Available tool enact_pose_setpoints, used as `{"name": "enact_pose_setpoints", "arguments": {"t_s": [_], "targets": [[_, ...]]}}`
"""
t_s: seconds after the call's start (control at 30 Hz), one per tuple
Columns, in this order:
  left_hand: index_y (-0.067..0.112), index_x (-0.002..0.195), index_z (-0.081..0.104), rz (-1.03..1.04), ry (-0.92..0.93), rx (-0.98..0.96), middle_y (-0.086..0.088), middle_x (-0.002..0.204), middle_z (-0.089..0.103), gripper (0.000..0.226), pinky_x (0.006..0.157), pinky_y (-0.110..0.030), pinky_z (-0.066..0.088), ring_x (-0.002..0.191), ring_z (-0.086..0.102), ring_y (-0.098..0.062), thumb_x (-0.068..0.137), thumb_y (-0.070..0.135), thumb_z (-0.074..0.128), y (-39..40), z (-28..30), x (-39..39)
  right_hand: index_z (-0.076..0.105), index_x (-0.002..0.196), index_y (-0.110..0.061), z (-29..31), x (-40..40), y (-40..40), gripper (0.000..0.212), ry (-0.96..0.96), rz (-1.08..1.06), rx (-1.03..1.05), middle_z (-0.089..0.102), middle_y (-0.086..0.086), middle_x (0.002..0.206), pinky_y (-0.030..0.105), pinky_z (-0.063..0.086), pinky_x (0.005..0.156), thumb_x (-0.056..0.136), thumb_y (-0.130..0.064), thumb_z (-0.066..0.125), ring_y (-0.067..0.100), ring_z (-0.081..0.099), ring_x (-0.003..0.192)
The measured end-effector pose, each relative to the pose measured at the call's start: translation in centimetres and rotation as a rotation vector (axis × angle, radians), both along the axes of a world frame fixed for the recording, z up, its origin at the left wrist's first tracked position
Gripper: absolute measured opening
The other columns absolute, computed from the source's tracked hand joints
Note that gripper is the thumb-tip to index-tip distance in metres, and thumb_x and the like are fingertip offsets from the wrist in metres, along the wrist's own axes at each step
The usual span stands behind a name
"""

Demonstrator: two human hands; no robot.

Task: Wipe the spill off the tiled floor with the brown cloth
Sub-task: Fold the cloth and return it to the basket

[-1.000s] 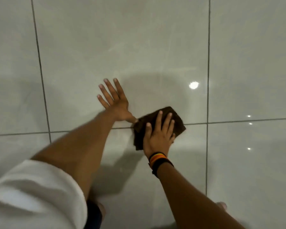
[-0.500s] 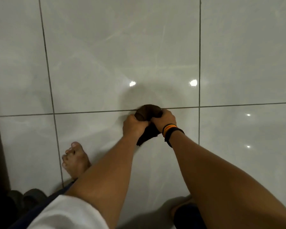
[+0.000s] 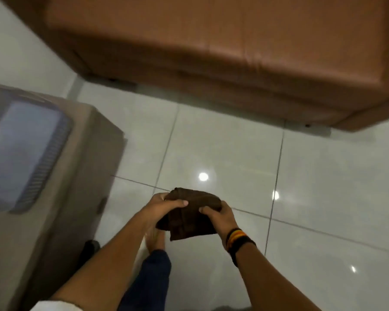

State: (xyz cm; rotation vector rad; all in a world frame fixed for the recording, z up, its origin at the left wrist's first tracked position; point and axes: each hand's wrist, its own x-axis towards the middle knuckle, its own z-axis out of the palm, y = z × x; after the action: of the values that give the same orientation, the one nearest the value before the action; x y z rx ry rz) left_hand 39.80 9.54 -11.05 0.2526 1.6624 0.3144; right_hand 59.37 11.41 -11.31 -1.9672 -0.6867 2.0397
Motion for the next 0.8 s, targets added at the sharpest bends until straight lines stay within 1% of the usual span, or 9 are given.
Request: {"name": "enact_pose_setpoints", "arguments": {"t_s": [0.07,0.1,0.2,0.3,0.4,0.47,0.6,0.73,0.8], "targets": [[0.022,0.109,0.074,0.123,0.057,0.07,-0.007,0.106,0.08,0.036,0.076,-0.03,0.063,0.093,0.077,-0.021,0.078,0.03,0.092,0.2,4.8,-3.6,0.054,0.125,-0.014,5.3,-4.2,2.0,0.041,0.04,0.089,0.021,0.068,0.012,0.116,0.048,0.06,0.09,0.087,-0.011,0.07,0.028,0.068,0.101],[0.022,0.107,0.075,0.179,0.085,0.119,-0.009,0.107,0.082,0.033,0.076,-0.03,0.063,0.091,0.078,-0.021,0.079,0.029,0.091,0.2,6.8,-5.4,0.052,0.127,-0.013,7.6,-6.4,3.0,0.041,0.059,0.134,0.034,0.067,0.014,0.115,0.051,0.061,0.086,0.089,-0.01,0.066,0.029,0.068,0.098],[0.012,0.113,0.078,0.345,0.215,0.239,-0.013,0.109,0.083,0.039,0.076,-0.03,0.064,0.089,0.081,-0.023,0.079,0.026,0.092,0.7,11.2,-11.4,0.054,0.121,-0.013,12.7,-13.9,5.8,0.031,0.078,0.25,0.101,0.067,0.018,0.111,0.053,0.063,0.073,0.091,-0.006,0.058,0.029,0.068,0.082],[0.008,0.118,0.077,0.516,0.316,0.309,-0.013,0.111,0.081,0.047,0.089,-0.039,0.065,0.098,0.079,-0.03,0.077,0.024,0.093,1.2,13.2,-18.3,0.058,0.115,-0.016,15.5,-22.2,7.7,0.025,0.096,0.33,0.195,0.067,0.017,0.106,0.053,0.062,0.075,0.092,-0.006,0.056,0.028,0.067,0.081],[0.01,0.117,0.077,0.628,0.393,0.321,-0.012,0.112,0.081,0.047,0.095,-0.047,0.064,0.099,0.079,-0.031,0.077,0.028,0.092,0.8,13.2,-25.8,0.058,0.124,-0.014,16.1,-31.1,8.3,0.031,0.131,0.431,0.253,0.068,0.015,0.114,0.053,0.06,0.089,0.093,-0.009,0.057,0.032,0.068,0.099],[0.009,0.121,0.075,0.685,0.438,0.294,-0.013,0.117,0.079,0.047,0.097,-0.048,0.063,0.103,0.077,-0.033,0.081,0.029,0.089,0.0,12.4,-30.7,0.057,0.124,-0.015,15.6,-37.0,8.1,0.031,0.16,0.502,0.258,0.068,0.012,0.114,0.051,0.057,0.096,0.093,-0.009,0.058,0.03,0.067,0.103],[0.007,0.132,0.069,0.824,0.47,0.212,-0.014,0.129,0.073,0.054,0.104,-0.05,0.058,0.117,0.069,-0.038,0.086,0.03,0.085,-3.0,9.8,-38.9,0.053,0.121,-0.02,13.1,-47.3,6.7,0.03,0.175,0.665,0.249,0.067,0.011,0.118,0.046,0.056,0.097,0.093,-0.012,0.059,0.028,0.064,0.101],[0.006,0.149,0.055,0.854,0.457,0.17,-0.018,0.15,0.06,0.056,0.105,-0.043,0.048,0.136,0.058,-0.04,0.099,0.029,0.07,-6.1,7.9,-43.2,0.041,0.145,-0.019,10.3,-53.2,4.3,0.056,0.147,0.845,0.262,0.062,0.012,0.127,0.045,0.056,0.097,0.093,-0.016,0.061,0.031,0.065,0.109],[0.008,0.16,0.04,0.853,0.491,0.163,-0.019,0.162,0.047,0.064,0.115,-0.045,0.042,0.146,0.049,-0.04,0.105,0.03,0.061,-6.8,7.3,-43.5,0.036,0.149,-0.019,10.2,-54.0,3.5,0.06,0.118,0.861,0.289,0.056,0.013,0.138,0.043,0.053,0.102,0.094,-0.016,0.062,0.031,0.062,0.117]]}}
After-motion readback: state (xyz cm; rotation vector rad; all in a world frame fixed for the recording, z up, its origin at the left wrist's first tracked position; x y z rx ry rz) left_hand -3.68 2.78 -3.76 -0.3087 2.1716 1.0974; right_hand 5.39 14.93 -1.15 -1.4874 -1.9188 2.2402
